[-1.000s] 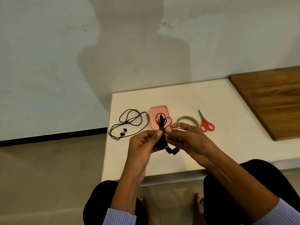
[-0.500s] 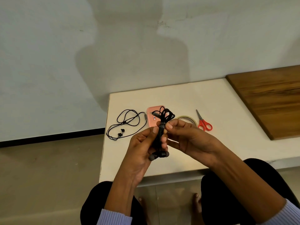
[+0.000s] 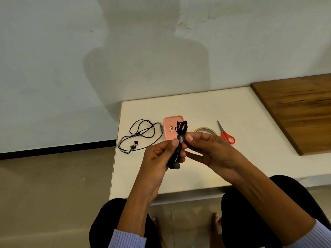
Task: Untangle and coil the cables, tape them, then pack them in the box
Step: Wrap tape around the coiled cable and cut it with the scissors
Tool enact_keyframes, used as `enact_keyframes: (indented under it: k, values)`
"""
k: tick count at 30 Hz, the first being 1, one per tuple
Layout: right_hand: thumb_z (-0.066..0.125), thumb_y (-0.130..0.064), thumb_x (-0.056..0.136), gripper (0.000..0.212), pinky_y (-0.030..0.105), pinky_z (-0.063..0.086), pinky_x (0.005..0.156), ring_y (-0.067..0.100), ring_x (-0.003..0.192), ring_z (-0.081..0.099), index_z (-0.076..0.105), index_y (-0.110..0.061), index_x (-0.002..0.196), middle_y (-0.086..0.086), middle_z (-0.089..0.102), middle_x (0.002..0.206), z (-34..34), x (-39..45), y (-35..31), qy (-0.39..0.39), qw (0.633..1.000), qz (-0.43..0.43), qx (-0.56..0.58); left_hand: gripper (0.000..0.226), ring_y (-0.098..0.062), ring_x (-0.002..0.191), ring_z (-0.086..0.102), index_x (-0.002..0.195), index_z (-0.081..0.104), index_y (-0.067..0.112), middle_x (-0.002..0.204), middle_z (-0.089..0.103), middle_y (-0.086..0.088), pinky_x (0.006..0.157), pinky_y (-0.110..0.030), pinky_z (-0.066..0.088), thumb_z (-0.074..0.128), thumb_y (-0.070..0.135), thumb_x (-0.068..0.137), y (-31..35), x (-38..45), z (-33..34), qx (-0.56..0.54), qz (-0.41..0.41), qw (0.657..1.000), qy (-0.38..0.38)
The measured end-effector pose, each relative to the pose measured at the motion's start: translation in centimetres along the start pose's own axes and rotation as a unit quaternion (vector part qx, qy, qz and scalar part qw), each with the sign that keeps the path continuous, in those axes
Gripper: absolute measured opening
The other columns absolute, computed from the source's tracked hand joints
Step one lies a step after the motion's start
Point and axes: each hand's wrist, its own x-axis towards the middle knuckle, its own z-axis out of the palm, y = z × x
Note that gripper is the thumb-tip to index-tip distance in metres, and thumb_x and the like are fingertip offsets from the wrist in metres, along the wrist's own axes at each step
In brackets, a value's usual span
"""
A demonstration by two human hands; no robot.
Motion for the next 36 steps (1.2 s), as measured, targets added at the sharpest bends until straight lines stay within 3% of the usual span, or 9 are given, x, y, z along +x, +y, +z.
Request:
enact_keyframes:
  k: [3,6,13,15,17,21,25,30,36]
  values:
    - [0.067,-0.018,0.075,0.018,0.029,0.055,0.077,0.015,0.086,0.067,0.068,-0.008,0.091,0.004,0.069,0.084,0.2,0.0,0.1,-0.021,0.999,0.011,0.036,0.029,-0.007,0.057,0.055,0.074,0.071,0.014,0.059,0.06,0.001,0.047,-0.012,0.038,0.05,0.032,0.084,0.2,0.0,0.1,0.001,0.008,1.0,-0.006]
    - [0.063,-0.015,0.083,0.009,0.029,0.053,0.075,0.018,0.077,0.063,0.066,-0.008,0.083,0.009,0.064,0.079,0.3,0.1,0.1,-0.057,0.997,0.012,0.045,0.032,-0.009,0.059,0.053,0.07,0.073,0.019,0.06,0.059,0.001,0.059,-0.021,0.037,0.05,0.034,0.085,0.0,0.1,0.1,-0.022,0.013,0.999,-0.024]
    - [0.061,-0.015,0.082,0.013,0.026,0.05,0.061,0.017,0.058,0.055,0.07,-0.012,0.072,0.006,0.059,0.066,1.0,-0.1,0.4,-0.057,0.996,-0.044,0.049,0.034,-0.015,0.064,0.058,0.076,0.073,0.018,0.064,0.063,-0.003,0.073,-0.04,0.035,0.052,0.038,0.092,-0.4,0.5,0.0,-0.033,-0.01,0.999,-0.042]
    - [0.067,-0.015,0.074,0.007,0.025,0.05,0.063,0.017,0.063,0.059,0.072,-0.011,0.077,0.006,0.066,0.072,0.8,0.0,0.4,-0.016,0.997,-0.063,0.032,0.034,-0.018,0.069,0.062,0.081,0.075,0.015,0.073,0.07,-0.009,0.07,-0.032,0.043,0.052,0.04,0.088,-0.5,0.5,-0.1,0.013,-0.011,1.0,-0.026]
    - [0.073,-0.018,0.064,0.014,0.029,0.052,0.082,0.021,0.083,0.068,0.074,-0.013,0.077,0.009,0.073,0.087,0.4,0.1,0.5,0.032,0.996,-0.081,0.01,0.035,-0.019,0.068,0.059,0.089,0.074,0.01,0.08,0.072,-0.014,0.057,-0.02,0.044,0.054,0.039,0.084,-0.7,0.6,-0.1,0.047,-0.005,0.999,-0.002]
    - [0.077,-0.02,0.057,0.022,0.035,0.049,0.096,0.023,0.1,0.068,0.076,-0.012,0.078,0.012,0.074,0.095,0.4,0.2,0.7,0.082,0.993,-0.082,0.002,0.028,-0.015,0.071,0.065,0.092,0.074,0.009,0.083,0.073,-0.012,0.057,-0.019,0.048,0.065,0.031,0.078,-0.8,0.9,-0.2,0.031,-0.008,0.999,0.027]
    - [0.077,-0.02,0.062,0.022,0.035,0.053,0.09,0.02,0.096,0.069,0.074,-0.01,0.082,0.01,0.074,0.096,0.4,0.2,0.8,0.083,0.995,-0.051,-0.016,0.009,-0.012,0.071,0.068,0.088,0.074,0.012,0.075,0.074,-0.004,0.057,-0.019,0.05,0.065,0.014,0.085,-1.2,0.8,0.2,0.063,0.021,0.995,0.068]
    - [0.074,-0.017,0.074,0.014,0.022,0.055,0.065,0.014,0.079,0.071,0.073,-0.011,0.086,0.004,0.074,0.082,0.4,0.0,0.1,0.097,0.991,-0.038,-0.081,0.005,-0.011,0.063,0.068,0.084,0.073,0.016,0.073,0.074,-0.004,0.053,-0.02,0.047,0.072,0.013,0.08,-1.9,1.2,0.3,0.121,0.069,0.977,0.163]
    - [0.075,-0.015,0.058,0.025,0.02,0.055,0.056,0.007,0.06,0.066,0.07,-0.008,0.082,0.001,0.07,0.069,0.3,0.5,-0.1,0.079,0.992,0.085,0.044,0.005,-0.003,0.05,0.061,0.084,0.074,0.013,0.071,0.073,-0.002,0.051,-0.012,0.043,0.074,0.015,0.079,-2.2,1.2,0.7,0.179,0.102,0.957,0.203]
